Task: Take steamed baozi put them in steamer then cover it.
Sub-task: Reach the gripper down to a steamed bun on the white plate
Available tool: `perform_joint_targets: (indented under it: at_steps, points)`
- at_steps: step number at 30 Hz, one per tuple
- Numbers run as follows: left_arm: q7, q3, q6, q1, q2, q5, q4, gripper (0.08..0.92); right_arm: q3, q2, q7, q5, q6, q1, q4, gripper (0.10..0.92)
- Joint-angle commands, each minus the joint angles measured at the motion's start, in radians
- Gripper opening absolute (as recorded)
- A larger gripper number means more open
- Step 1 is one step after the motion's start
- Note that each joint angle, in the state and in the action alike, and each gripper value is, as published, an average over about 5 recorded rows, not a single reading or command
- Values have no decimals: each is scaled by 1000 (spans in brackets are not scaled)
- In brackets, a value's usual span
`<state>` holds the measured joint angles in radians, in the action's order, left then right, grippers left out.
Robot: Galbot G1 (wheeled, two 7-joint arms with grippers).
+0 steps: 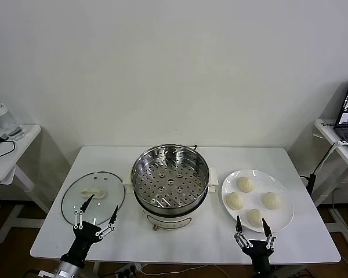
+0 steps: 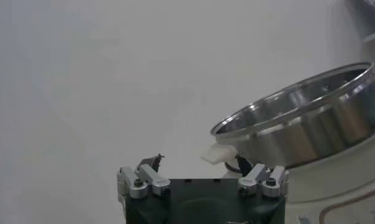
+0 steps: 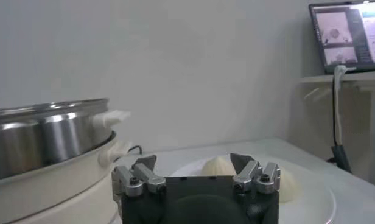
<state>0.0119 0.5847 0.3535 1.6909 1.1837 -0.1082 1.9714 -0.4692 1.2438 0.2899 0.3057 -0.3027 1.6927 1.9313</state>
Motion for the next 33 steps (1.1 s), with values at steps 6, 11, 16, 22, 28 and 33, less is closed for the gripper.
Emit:
perform_joint_targets:
  at_steps: [6, 11, 16, 22, 28, 33]
  points:
    - [-2, -7, 7, 2, -2, -3, 5, 823, -56, -235, 72, 222, 256, -469, -153, 823]
    - [-4, -5, 7, -3, 0, -3, 5, 823, 106, -344, 48, 330, 276, -788, -370, 823]
    - [-5, -7, 6, -10, 6, -3, 2, 823, 307, -411, -42, 410, 329, -1060, -583, 823]
    - [-6, -9, 6, -17, 6, -2, -1, 823, 593, -537, -488, 423, 399, -1277, -765, 823]
    - [-9, -10, 5, -19, 9, -2, -1, 823, 840, -588, -943, 289, 414, -1500, -897, 823]
    - [-14, -7, 2, -18, 16, -2, 1, 823, 989, -558, -1323, 90, 348, -1658, -1043, 823]
